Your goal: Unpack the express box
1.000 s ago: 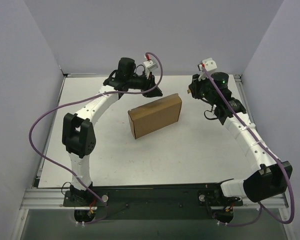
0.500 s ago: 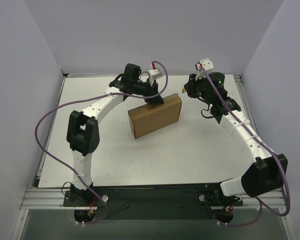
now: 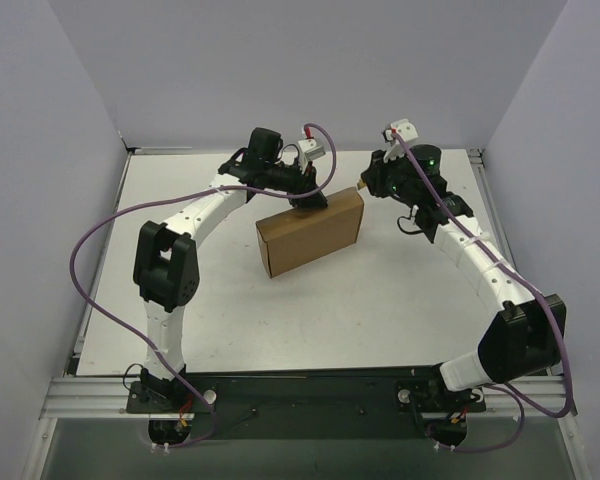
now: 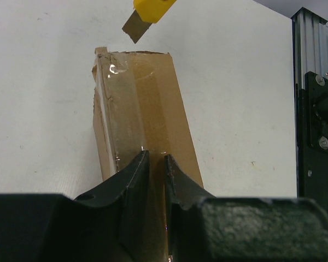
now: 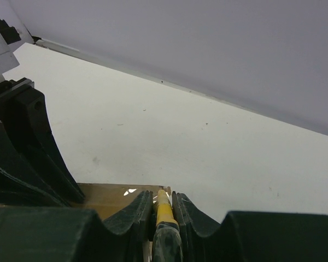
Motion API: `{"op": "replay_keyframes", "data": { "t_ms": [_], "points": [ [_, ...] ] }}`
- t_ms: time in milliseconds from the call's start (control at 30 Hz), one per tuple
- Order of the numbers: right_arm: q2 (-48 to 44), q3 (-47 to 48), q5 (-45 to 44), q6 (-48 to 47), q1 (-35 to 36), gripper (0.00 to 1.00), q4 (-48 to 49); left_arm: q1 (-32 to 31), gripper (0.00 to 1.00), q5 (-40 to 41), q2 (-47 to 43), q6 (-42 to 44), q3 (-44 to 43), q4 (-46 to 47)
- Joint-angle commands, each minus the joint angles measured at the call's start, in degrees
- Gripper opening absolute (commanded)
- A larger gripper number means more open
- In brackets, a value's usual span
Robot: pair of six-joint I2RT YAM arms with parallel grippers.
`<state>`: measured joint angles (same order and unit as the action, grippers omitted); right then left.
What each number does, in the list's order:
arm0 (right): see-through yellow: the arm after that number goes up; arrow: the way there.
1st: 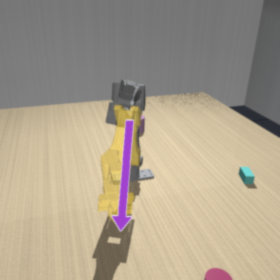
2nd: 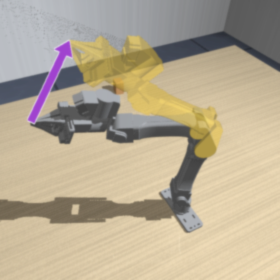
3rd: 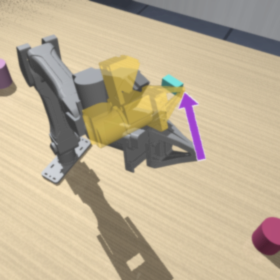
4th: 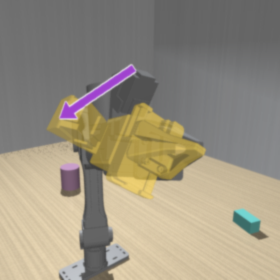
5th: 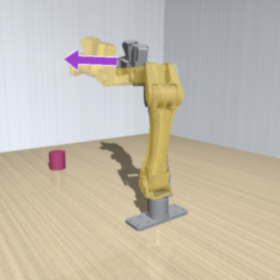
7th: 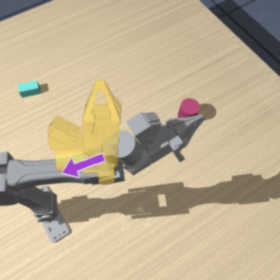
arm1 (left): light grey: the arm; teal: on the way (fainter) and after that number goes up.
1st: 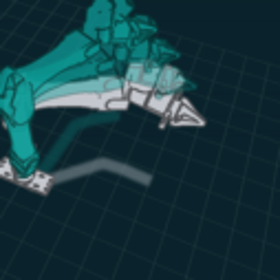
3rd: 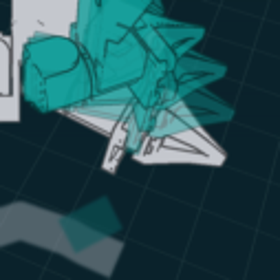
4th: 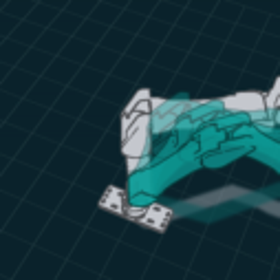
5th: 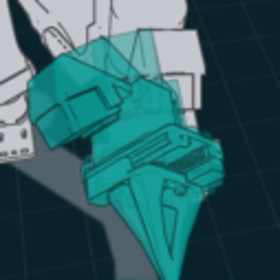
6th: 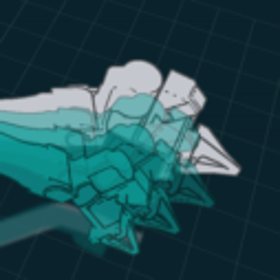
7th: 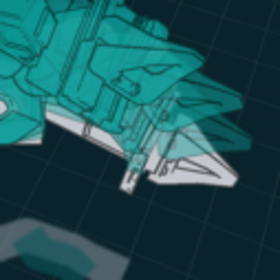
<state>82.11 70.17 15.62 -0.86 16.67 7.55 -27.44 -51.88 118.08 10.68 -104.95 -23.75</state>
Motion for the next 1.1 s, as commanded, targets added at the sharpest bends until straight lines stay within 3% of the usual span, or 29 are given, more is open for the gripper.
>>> {"op": "replay_keyframes", "data": {
  "t_ms": [0,1067],
  "points": [
    [1.4,0.9,2.0,-0.9,0.6,0.00,4.2,-0.3,0.28,1.9,1.2,1.1,1.4,-5.3],
    [3.2,1.0,3.8,-7.8,0.5,0.00,3.4,-0.7,0.26,1.3,3.2,0.0,0.4,-5.5]
  ]
}}
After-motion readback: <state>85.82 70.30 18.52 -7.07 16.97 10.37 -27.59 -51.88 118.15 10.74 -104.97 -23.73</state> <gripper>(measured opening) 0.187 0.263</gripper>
